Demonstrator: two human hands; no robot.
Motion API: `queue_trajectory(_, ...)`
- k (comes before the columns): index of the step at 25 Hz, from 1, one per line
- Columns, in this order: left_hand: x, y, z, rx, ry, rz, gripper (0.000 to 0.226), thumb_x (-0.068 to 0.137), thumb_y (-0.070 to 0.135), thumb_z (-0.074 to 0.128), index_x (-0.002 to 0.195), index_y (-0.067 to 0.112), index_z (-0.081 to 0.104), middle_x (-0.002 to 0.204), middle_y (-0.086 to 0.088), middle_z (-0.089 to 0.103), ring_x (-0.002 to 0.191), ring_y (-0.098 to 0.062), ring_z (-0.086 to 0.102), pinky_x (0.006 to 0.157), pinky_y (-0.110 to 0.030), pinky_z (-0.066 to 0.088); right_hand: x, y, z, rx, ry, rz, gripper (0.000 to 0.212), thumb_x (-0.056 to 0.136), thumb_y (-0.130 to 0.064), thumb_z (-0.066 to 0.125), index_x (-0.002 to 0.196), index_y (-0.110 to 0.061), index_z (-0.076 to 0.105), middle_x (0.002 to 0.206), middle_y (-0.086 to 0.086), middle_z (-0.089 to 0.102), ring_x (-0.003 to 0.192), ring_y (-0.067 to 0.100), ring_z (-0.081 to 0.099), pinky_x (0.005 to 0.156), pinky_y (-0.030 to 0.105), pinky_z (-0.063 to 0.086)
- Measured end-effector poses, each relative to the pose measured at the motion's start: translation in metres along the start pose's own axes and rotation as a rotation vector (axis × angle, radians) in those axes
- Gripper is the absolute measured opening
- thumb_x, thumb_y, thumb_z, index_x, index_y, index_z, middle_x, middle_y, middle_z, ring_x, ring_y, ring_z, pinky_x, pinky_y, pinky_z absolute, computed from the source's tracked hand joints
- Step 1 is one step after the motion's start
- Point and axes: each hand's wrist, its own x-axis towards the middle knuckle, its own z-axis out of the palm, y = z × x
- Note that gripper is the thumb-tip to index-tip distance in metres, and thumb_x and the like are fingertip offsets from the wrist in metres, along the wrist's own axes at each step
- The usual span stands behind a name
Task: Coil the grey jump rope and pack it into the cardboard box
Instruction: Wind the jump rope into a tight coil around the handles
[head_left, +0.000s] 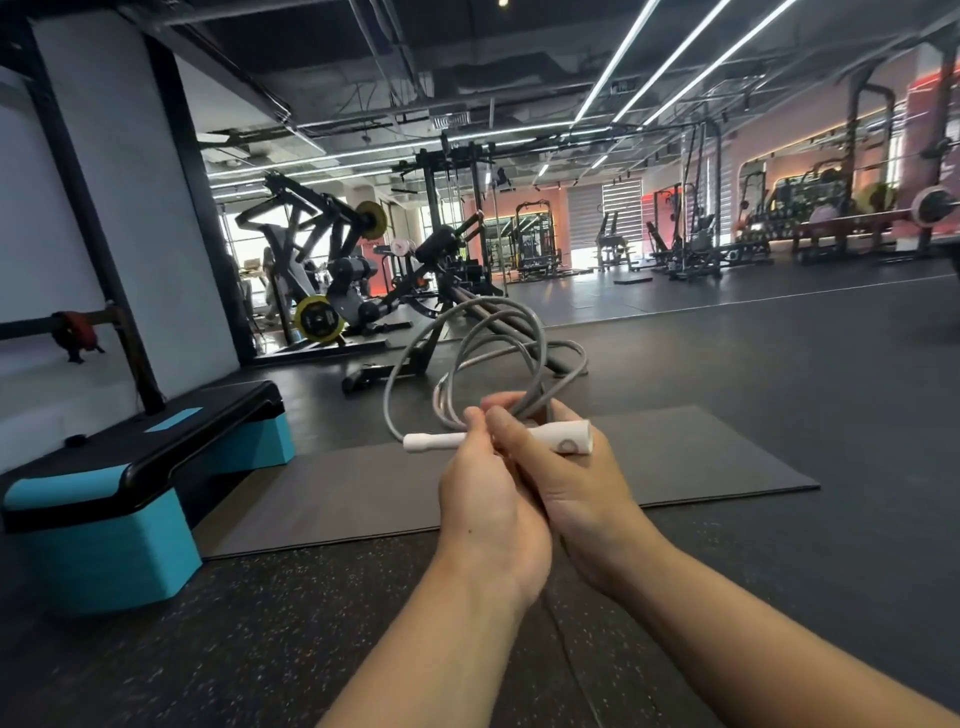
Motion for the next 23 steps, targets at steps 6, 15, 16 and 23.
queue_trajectory(6, -0.030, -0.003, -0.023, 0.542, 0.157, -0.193, 0.085, 0.074, 0.054, 0.075, 0.146, 0.023, 0.043, 0.158, -0.008, 0.035, 0.143, -0.031, 0.034, 0.113, -0.050, 0.033, 0.013, -0.033, -0.016, -0.455, -0.086, -0.070, 0.052, 0.104, -0.030, 0.057, 0.068, 0.005, 0.074, 0.065, 0.012, 0.072, 0.043, -0.003, 0.057, 0.049, 0.007, 0.040)
queue_trajectory(15, 0.013, 0.069, -0.010, 2.463, -0.644, 1.525, 0.093, 0.075, 0.016, 0.072, 0.156, 0.018, 0.025, 0.158, -0.013, 0.039, 0.147, -0.034, 0.034, 0.118, -0.055, 0.028, 0.027, -0.074, -0.029, -0.984, -0.557, 0.261, 0.030, 0.099, -0.020, 0.059, 0.070, -0.018, 0.054, 0.058, 0.000, 0.051, 0.050, 0.006, 0.041, 0.049, 0.020, 0.032)
queue_trajectory(16, 0.015, 0.067, -0.007, 2.452, -0.698, 1.531, 0.075, 0.078, 0.015, 0.067, 0.148, 0.014, 0.039, 0.140, -0.012, 0.057, 0.130, -0.032, 0.054, 0.111, -0.048, 0.040, 0.026, -0.076, -0.028, -0.983, -0.581, 0.283, 0.026, 0.096, -0.015, 0.059, 0.071, -0.020, 0.056, 0.059, 0.000, 0.051, 0.052, 0.008, 0.041, 0.051, 0.024, 0.031)
queue_trajectory(23, 0.021, 0.084, -0.015, 2.458, -0.554, 1.484, 0.029, 0.073, 0.026, 0.083, 0.080, 0.014, 0.057, 0.068, -0.002, 0.057, 0.056, -0.022, 0.053, 0.045, -0.029, 0.027, 0.025, -0.077, -0.034, -0.997, -0.609, 0.378, 0.021, 0.092, -0.035, 0.072, 0.082, -0.018, 0.062, 0.082, 0.003, 0.081, 0.064, 0.014, 0.045, 0.055, 0.028, 0.033)
